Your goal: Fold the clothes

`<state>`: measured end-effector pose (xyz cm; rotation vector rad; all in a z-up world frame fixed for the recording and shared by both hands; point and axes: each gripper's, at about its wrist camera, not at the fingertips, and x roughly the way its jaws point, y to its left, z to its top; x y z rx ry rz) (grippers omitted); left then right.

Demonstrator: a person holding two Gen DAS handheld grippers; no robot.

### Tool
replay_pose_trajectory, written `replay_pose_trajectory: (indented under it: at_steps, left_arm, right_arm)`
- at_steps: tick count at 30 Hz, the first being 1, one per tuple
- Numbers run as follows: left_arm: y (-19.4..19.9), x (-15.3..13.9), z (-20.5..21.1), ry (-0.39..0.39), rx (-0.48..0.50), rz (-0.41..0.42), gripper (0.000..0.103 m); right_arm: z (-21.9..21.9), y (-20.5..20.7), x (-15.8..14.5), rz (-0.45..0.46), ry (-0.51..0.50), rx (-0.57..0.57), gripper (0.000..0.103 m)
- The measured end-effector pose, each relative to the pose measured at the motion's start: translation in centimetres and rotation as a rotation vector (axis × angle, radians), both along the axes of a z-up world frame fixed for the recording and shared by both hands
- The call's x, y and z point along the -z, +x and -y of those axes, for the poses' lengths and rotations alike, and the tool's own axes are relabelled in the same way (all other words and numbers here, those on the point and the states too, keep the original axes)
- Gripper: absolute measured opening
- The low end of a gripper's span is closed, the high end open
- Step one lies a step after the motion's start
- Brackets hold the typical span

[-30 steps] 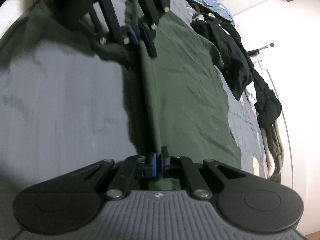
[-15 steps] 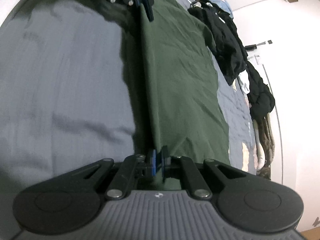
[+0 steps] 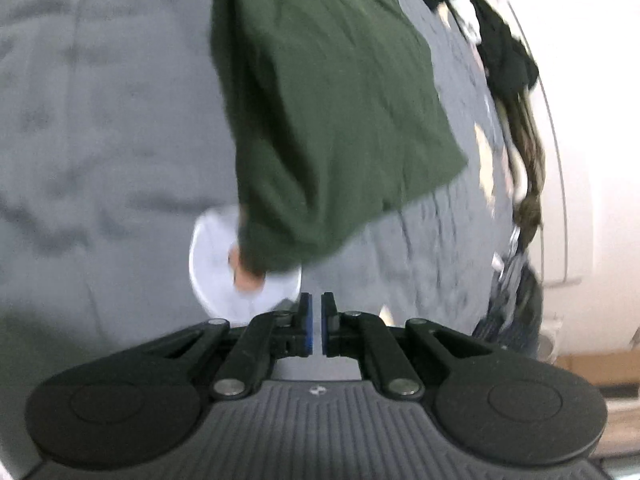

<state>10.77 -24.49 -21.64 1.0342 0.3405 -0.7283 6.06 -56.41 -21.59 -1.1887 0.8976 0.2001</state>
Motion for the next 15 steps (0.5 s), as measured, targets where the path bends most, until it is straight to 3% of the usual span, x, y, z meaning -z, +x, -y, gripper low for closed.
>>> replay_pose_trajectory:
  at_steps: [2,6,8,11,12,13,15]
  left_arm:
    - [0.0,-0.4,0.1,-0.004,-0.016,-0.011,0.014]
    - [-1.0,-1.0,-0.4,0.005,-0.016,0.003,0.021]
    - [-1.5,-1.0,-0.6,0.003,-0.004,0.012,0.026]
    - [-1.8,-0.6,-0.1,0.006,0.021,0.043,0.033]
    - [-2.0,-0.4,0.3,0.008,0.034,0.063,0.046]
    - [-2.2,-0.2,0.7,0.010,0.054,0.091,0.061]
    - [-3.1,0.7,1.8,0.030,0.115,0.164,0.065]
  right_arm:
    - [0.5,0.3,-1.1,0.024,0.069,0.064,0.004]
    - [0.3,1.1,-5.6,0.121,0.328,0.213,0.009]
    - [-0.1,0.8,-7.6,0.165,0.439,0.228,0.013]
    - [-2.4,-0.9,-7.8,0.176,0.426,0.121,0.039]
    - [-3.0,-1.4,-7.4,0.157,0.406,0.082,0.046]
    - [-3.7,-1.9,-6.9,0.139,0.386,0.045,0.048]
    - [-4.5,-2.0,-5.8,0.101,0.333,-0.008,0.049]
